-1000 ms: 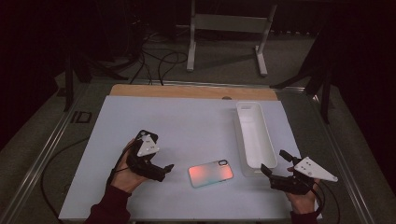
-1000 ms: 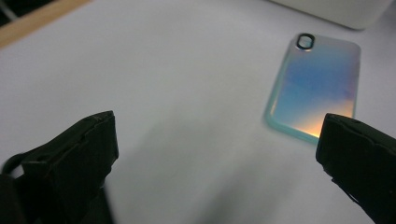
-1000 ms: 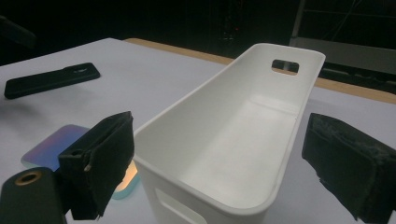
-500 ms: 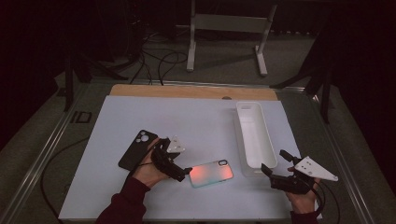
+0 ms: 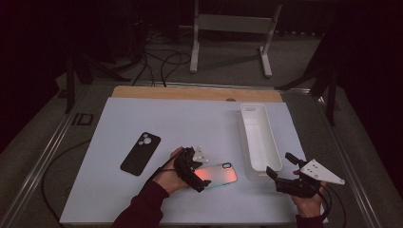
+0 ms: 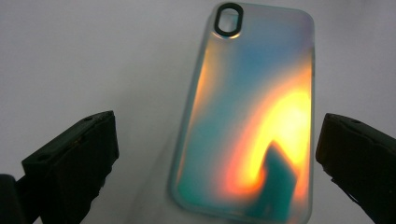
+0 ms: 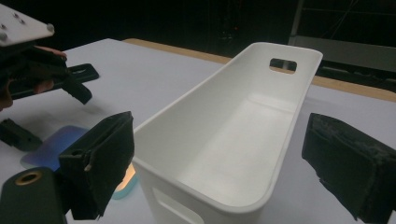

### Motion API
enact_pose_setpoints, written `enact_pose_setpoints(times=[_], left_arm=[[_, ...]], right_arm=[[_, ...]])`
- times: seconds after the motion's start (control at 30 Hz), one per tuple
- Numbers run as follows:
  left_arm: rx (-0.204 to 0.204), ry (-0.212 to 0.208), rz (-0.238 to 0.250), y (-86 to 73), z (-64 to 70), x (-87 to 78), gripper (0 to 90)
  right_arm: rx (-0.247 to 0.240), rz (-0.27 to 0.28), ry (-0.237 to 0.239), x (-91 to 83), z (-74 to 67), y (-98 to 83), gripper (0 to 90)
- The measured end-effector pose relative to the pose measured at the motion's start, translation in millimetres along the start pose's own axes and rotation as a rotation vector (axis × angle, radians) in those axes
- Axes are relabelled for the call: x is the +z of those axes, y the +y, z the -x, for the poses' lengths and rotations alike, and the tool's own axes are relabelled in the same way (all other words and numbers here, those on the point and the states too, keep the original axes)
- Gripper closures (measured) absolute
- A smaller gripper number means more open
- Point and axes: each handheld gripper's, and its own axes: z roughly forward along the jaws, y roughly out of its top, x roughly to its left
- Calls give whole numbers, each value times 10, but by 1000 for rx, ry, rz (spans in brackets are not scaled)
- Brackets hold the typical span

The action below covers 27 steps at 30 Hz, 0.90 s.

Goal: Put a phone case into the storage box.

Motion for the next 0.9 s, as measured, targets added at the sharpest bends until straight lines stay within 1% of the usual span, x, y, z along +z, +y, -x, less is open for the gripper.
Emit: enact_pose_setpoints(times=[0.03, 0.07, 0.1, 0.27, 0.37, 0.47, 0.5, 0.57, 0.63, 0.8, 0.9], left_arm=[[0, 0, 0, 0, 0, 0, 0], [2, -2, -10, 0, 7, 32, 0], [0, -10, -13, -3, 9, 54, 0], [15, -22, -39, -2, 60, 139, 1], [21, -35, -42, -3, 75, 173, 30], [21, -39, -50, -4, 103, 209, 40], [27, -38, -56, -3, 110, 218, 41], [33, -27, -66, -4, 124, 237, 50], [31, -24, -66, -3, 120, 235, 57], [34, -37, -72, 0, 111, 222, 109], [35, -37, -89, 16, 115, 220, 118]], right_arm=[[0, 0, 0, 0, 0, 0, 92], [-1, 1, -1, -1, 1, 0, 92], [2, 2, -1, -3, 0, 1, 92], [0, 3, -2, 1, -2, 0, 92], [2, 3, -4, -3, 1, 0, 92], [4, 5, -6, -12, 9, -1, 92], [6, 6, -7, -15, 10, -2, 92], [6, 7, -10, -19, 16, -3, 92], [5, 8, -9, -20, 20, -4, 92], [7, 6, -8, -16, 11, -4, 92], [4, 5, -9, -12, 8, -3, 92]])
